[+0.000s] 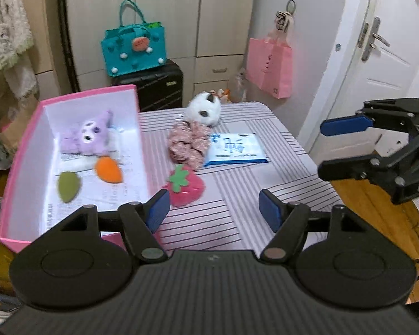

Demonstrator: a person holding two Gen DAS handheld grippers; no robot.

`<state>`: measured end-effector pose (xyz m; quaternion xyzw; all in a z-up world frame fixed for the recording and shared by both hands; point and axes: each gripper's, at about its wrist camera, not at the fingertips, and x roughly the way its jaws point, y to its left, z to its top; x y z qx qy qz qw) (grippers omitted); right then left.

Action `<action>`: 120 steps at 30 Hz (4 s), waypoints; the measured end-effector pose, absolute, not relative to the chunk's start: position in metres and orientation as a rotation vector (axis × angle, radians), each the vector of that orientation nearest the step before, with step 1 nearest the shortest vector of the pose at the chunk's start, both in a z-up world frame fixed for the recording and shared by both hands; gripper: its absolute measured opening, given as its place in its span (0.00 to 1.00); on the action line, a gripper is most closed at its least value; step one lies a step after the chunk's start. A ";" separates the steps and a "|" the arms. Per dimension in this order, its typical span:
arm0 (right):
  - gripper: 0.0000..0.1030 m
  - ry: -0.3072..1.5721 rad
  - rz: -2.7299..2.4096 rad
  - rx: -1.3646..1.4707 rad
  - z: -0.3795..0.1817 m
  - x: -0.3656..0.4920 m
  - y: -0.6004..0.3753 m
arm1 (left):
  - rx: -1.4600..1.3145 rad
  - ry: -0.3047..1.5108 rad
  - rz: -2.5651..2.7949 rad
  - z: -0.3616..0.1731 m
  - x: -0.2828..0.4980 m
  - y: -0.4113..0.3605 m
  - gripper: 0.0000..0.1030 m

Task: Organize soft objects
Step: 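Move the left tool back to the blue-printed wet-wipes pack, then close the left tool on the edge of the wet-wipes pack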

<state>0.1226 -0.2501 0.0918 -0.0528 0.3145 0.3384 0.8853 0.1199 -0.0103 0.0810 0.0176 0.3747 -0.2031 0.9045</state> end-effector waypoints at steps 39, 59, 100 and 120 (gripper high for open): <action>0.82 0.733 0.407 0.326 -0.049 0.249 -0.330 | 0.022 0.678 -0.255 -0.056 0.226 -0.139 0.77; 0.47 0.783 0.417 0.442 -0.073 0.265 -0.321 | -0.115 0.694 -0.204 -0.066 0.261 -0.114 0.68; 0.37 0.803 0.282 0.236 -0.070 0.209 -0.339 | -0.177 0.917 -0.392 -0.061 0.259 -0.118 0.40; 0.33 0.878 0.314 0.175 -0.066 0.229 -0.319 | -0.123 0.960 -0.485 -0.060 0.273 -0.133 0.32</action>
